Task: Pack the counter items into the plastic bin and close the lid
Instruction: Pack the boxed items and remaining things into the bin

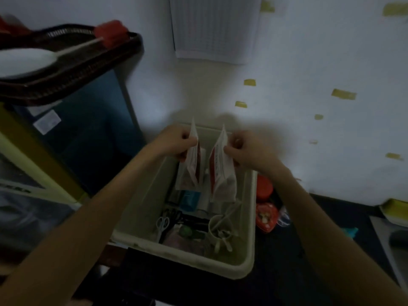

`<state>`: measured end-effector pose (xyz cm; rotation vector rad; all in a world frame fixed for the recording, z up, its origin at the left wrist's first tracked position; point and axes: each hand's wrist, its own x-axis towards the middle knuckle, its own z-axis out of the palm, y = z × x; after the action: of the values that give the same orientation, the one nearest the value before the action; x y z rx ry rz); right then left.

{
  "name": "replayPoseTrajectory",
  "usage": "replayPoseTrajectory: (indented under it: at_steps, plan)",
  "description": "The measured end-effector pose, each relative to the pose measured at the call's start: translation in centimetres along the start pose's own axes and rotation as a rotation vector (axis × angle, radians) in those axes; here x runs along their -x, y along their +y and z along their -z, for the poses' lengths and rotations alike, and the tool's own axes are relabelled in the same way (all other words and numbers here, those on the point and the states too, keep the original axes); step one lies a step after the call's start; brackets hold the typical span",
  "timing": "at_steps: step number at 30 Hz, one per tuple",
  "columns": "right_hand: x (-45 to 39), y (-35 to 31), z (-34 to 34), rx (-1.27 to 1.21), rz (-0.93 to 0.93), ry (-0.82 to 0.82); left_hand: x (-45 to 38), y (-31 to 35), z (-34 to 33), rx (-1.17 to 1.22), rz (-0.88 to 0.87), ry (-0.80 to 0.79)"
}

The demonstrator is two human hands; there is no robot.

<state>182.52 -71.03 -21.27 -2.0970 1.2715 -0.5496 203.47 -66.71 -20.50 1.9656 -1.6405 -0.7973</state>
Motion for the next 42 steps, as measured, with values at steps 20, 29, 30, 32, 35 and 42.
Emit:
replayPoseTrajectory:
  at_steps: [20,29,30,32,35,42]
  plan:
    - [-13.7,5.5,-17.3,0.010,-0.286,-0.103,-12.1,-12.5,-3.8,-0.328,0.072,-0.069]
    - [-13.6,6.9,-18.6,-0.120,-0.337,-0.177,-12.0,-12.9,-4.6,-0.346,0.088,-0.192]
    - [-13.5,6.9,-18.5,-0.138,-0.340,-0.182,-11.9,-12.9,-4.4,-0.357,0.081,-0.195]
    - [-13.2,7.0,-18.2,-0.168,-0.351,-0.184,-11.9,-12.9,-4.1,-0.393,0.046,-0.188]
    - [-12.8,6.9,-17.5,-0.157,-0.361,-0.197,-11.6,-12.8,-3.8,-0.436,0.004,-0.178]
    - [-9.7,6.2,-12.3,-0.064,-0.241,-0.162,-11.2,-11.9,-3.4,-0.406,0.006,-0.184]
